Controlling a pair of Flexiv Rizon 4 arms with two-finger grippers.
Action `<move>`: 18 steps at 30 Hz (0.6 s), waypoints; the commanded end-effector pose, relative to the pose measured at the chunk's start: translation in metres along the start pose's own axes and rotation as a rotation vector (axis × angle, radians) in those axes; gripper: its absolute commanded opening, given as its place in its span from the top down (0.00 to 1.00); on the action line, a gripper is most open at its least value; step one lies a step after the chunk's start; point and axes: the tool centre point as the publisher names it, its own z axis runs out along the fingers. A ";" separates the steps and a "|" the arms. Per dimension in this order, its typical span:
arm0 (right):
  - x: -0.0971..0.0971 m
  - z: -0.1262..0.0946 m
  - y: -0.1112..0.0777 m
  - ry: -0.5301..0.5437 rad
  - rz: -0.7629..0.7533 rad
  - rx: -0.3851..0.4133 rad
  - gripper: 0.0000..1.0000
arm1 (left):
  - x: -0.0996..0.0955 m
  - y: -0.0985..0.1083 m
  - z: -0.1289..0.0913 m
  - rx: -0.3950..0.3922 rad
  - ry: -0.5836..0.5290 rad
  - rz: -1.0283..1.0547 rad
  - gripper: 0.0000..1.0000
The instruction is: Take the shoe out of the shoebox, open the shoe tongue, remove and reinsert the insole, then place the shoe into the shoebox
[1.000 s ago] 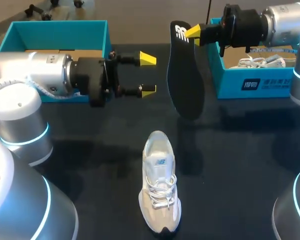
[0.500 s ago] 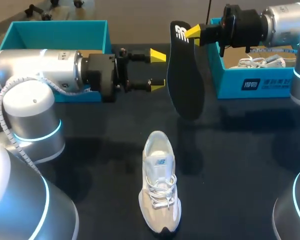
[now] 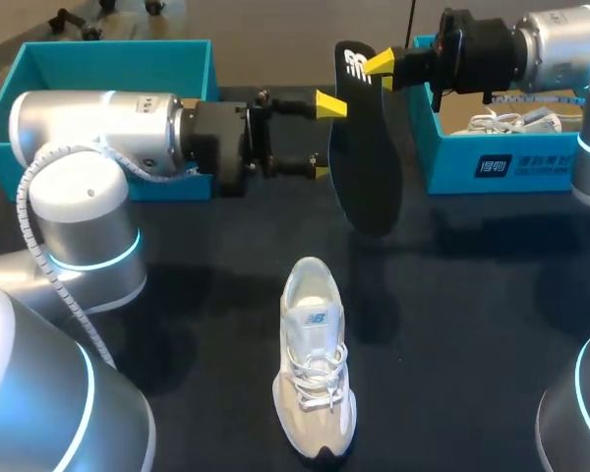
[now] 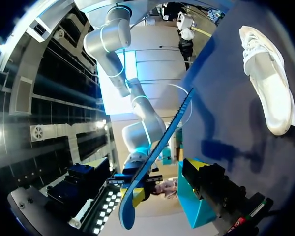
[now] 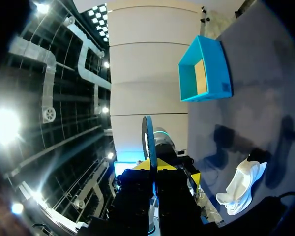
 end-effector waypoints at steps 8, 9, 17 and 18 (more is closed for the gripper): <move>0.000 0.001 0.001 -0.001 0.001 0.000 1.00 | -0.001 0.006 -0.011 -0.021 -0.003 0.011 0.00; 0.000 0.001 0.001 -0.001 0.001 0.000 1.00 | -0.001 0.006 -0.013 -0.022 -0.004 0.010 0.00; 0.000 0.001 0.001 -0.001 0.001 0.000 1.00 | -0.002 0.005 -0.007 -0.014 -0.007 0.010 0.05; 0.000 0.001 0.001 -0.001 0.001 0.000 1.00 | -0.002 0.004 -0.005 -0.009 -0.006 0.013 0.05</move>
